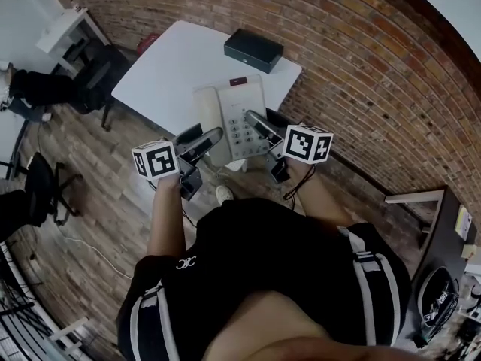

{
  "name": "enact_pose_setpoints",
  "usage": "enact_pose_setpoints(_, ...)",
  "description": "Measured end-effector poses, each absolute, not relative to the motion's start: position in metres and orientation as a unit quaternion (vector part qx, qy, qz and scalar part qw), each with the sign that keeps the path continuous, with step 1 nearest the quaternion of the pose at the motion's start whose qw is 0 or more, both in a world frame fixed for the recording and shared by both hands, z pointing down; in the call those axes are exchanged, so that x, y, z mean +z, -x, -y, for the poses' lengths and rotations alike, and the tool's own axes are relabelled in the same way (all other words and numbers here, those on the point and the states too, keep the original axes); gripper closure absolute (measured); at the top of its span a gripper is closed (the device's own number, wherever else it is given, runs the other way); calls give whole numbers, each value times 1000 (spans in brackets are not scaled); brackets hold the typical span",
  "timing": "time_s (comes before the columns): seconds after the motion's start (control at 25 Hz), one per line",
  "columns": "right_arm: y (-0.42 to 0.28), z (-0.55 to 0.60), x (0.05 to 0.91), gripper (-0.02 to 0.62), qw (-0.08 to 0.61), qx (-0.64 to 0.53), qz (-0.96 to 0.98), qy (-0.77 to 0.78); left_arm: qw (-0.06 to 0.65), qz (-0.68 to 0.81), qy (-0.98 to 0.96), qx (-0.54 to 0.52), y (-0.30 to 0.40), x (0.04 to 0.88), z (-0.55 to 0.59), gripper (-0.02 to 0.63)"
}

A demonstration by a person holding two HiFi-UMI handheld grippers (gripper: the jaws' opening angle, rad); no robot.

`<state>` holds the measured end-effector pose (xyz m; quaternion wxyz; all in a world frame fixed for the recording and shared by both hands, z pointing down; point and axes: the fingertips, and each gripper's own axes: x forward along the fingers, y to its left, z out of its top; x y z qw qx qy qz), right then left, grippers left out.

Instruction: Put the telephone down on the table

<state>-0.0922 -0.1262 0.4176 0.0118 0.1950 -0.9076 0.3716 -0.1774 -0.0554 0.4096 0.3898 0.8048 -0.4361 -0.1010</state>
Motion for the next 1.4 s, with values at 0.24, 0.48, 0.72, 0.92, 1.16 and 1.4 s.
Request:
enact_pose_setpoints(0.24, 124, 164, 423, 371, -2, 382, 894, -233, 402, 402, -819, -80, 214, 410, 101, 242)
enact_pose_setpoints(0.48, 130, 195, 439, 371, -28, 404, 869, -285, 420, 361, -831, -50, 228, 423, 144, 242)
enact_pose_setpoints(0.72, 111, 228, 470, 371, -41, 423, 838, -341, 449, 318, -835, -21, 215, 452, 189, 242)
enact_pose_setpoints(0.92, 89, 251, 508, 371, -42, 454, 803, -384, 489, 285, -824, 2, 197, 489, 224, 242)
enact_pose_setpoints(1.16, 70, 277, 555, 371, -51, 491, 763, -416, 521, 258, -813, 40, 179, 530, 260, 242)
enact_pose_setpoints(1.4, 65, 293, 599, 371, -38, 520, 735, -434, 550, 237, -798, 62, 174, 574, 283, 242)
